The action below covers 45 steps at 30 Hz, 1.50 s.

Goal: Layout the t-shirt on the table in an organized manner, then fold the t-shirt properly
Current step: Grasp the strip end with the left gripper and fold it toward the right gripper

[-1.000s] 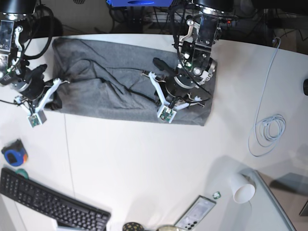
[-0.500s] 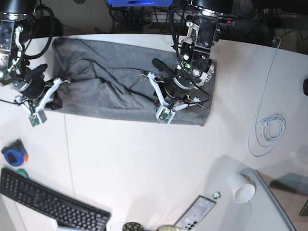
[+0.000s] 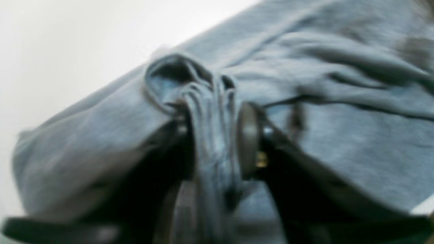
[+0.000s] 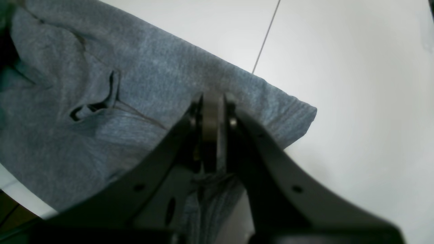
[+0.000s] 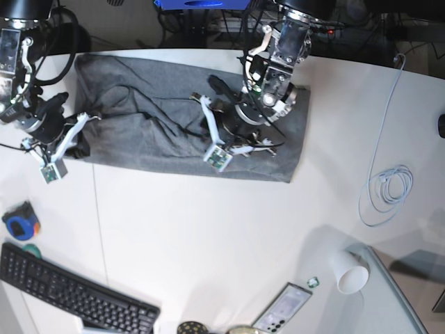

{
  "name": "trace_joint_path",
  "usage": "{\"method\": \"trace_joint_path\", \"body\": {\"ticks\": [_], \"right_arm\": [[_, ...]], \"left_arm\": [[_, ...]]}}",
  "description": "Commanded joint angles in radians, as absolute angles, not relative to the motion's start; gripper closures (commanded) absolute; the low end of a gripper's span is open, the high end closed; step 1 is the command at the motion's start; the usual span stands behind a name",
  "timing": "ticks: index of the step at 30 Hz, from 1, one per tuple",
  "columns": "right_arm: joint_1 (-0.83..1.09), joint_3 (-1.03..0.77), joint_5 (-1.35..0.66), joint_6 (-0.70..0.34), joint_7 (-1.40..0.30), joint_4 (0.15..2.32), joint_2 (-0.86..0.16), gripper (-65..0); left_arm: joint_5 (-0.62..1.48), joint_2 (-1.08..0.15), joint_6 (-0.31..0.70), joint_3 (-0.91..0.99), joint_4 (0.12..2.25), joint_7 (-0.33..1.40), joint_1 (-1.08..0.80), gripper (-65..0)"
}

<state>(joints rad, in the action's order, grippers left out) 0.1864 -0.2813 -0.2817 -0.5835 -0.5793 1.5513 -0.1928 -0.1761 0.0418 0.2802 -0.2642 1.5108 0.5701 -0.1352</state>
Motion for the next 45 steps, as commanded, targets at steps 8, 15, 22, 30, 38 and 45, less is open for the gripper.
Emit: {"method": "trace_joint_path", "body": {"ticks": [8,15,22,30,38,45], "right_arm": [[0.174,-0.286,-0.298,-0.579,-0.559,1.569,-0.202,-3.5],[0.173,-0.286,-0.298,-0.579,-0.559,1.569,-0.202,-3.5],[0.162,-0.282,-0.298,-0.579,-0.559,1.569,-0.200,-3.5],[0.160,-0.285,-0.300,-0.579,-0.559,1.569,-0.200,-3.5],[0.160,-0.283,-0.300,-0.579,-0.559,1.569,-0.200,-3.5],[0.160,-0.286,-0.300,-0.579,-0.559,1.572,-0.200,-3.5]], "left_arm": [[-0.157,0.054,0.282,-0.326,1.555,0.550,-0.120,-38.8],[-0.165,0.008,0.282,-0.282,1.693,0.550,-0.166,-35.5],[-0.156,0.007,0.282,-0.220,1.550,0.550,-0.070,0.0],[-0.156,0.088,0.282,-0.223,1.359,0.547,0.030,0.0],[-0.156,0.120,0.282,-0.223,1.198,0.542,0.113,0.0],[-0.162,0.070,0.282,-0.211,1.480,0.559,-0.005,0.0]]}}
